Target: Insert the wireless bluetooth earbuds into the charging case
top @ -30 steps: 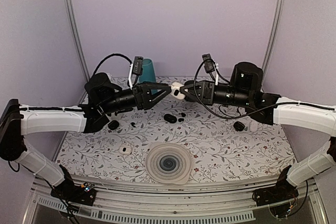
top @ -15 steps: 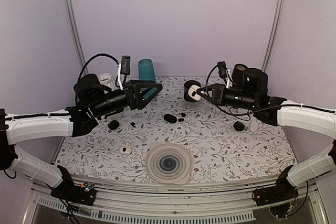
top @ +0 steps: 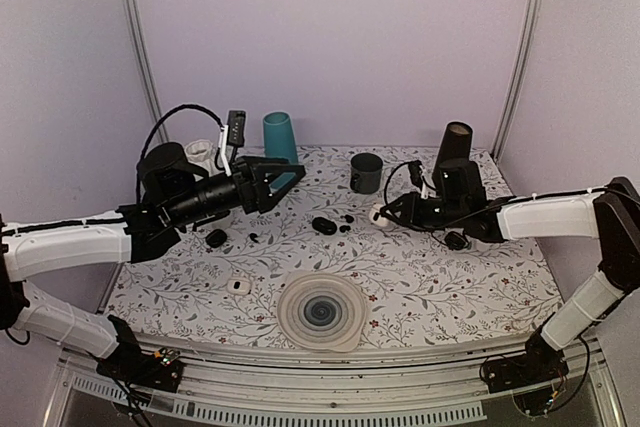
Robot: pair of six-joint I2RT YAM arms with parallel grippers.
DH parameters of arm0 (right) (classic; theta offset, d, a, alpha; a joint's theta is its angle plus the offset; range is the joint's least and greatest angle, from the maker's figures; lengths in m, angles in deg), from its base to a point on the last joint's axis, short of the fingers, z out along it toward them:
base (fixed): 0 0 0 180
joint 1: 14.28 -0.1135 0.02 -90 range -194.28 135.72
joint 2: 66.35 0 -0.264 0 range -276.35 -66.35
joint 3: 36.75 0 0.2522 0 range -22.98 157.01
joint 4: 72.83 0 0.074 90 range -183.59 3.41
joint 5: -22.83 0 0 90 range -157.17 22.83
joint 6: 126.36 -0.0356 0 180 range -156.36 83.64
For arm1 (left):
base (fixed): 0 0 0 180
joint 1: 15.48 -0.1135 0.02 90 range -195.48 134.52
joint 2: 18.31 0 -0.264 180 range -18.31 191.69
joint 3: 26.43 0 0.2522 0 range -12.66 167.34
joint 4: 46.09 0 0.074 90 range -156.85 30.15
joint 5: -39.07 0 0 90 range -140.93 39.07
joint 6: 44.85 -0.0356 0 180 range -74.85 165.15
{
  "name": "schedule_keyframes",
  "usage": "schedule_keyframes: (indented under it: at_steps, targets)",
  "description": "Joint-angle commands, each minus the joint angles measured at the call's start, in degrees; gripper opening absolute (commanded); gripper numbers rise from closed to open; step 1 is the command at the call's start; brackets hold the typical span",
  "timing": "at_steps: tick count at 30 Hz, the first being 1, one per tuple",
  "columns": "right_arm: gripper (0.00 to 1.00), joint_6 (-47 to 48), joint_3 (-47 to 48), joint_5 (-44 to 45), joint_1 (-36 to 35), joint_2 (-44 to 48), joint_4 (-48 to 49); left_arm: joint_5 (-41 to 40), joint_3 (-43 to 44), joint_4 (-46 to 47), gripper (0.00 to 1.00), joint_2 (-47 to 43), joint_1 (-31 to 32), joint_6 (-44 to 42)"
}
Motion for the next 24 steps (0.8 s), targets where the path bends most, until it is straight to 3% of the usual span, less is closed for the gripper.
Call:
schedule_keyframes:
  at_steps: [1, 17, 24]
  targets:
    - [0.04, -1.2, -0.2, -0.7, 0.7, -4.1, 3.0, -1.5, -1.0, -2.4, 0.96, -2.6, -0.1, -1.7]
    - [0.05, -3.4, 2.5, -3.7, 1.5, -17.6, 5.1, -2.7, -1.8, -5.0, 0.96, -3.3, -0.4, -1.9]
    - [0.17, -2.8, 3.3, -4.2, 1.5, -19.5, 3.9, -2.4, -1.4, -5.5, 0.96, -2.2, -0.4, -1.9]
